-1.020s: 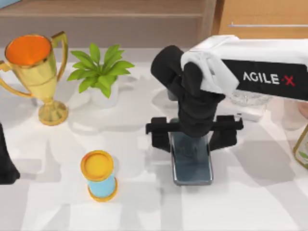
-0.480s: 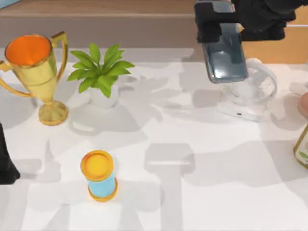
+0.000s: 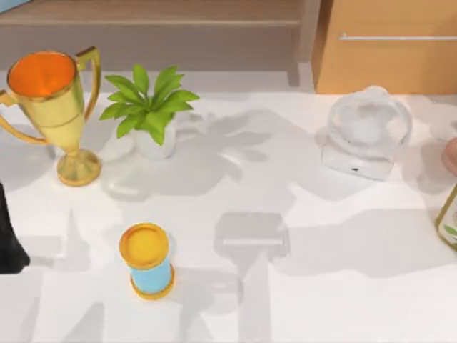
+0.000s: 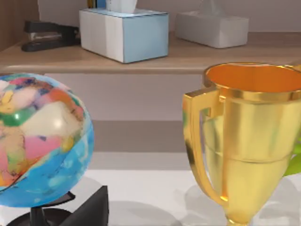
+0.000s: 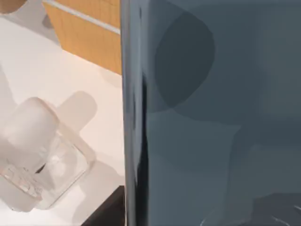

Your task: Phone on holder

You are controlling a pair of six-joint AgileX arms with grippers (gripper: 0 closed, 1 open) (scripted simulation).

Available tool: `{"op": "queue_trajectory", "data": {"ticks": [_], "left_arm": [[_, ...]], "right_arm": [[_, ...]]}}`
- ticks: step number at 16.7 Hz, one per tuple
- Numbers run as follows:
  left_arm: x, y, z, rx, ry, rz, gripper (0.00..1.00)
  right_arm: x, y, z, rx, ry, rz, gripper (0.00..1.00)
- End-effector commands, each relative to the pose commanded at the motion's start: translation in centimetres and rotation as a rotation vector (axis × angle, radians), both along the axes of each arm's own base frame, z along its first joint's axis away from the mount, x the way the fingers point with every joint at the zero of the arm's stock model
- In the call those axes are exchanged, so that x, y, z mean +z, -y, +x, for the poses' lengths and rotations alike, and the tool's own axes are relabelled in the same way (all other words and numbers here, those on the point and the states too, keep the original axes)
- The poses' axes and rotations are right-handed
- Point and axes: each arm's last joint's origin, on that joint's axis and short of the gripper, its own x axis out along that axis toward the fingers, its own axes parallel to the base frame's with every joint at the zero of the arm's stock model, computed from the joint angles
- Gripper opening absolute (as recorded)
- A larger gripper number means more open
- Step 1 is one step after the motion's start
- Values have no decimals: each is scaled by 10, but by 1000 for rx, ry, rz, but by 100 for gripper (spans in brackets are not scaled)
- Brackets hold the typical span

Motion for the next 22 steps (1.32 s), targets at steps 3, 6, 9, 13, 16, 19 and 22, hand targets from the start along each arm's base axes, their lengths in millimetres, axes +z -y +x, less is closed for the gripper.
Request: {"op": "queue_trajectory", "data": {"ticks": [3,6,9,13,16,19,22], "left_arm": [[0,0,0,0,0,0,100],[0,0,0,0,0,0,100],[0,0,0,0,0,0,100],[0,0,0,0,0,0,100],[0,0,0,0,0,0,100],[0,0,0,0,0,0,100],[0,0,0,0,0,0,100]], "right_arm": [[-6,81,-31,32,30,-55,0],[-24,148,-71,66,70,-55,0],[-53,199,-111,88,137,5,0],[-96,239,-156,79,267,118,0],[-118,252,-175,55,346,180,0],[-124,254,-180,48,365,195,0],[-124,254,-180,48,365,195,0]]}}
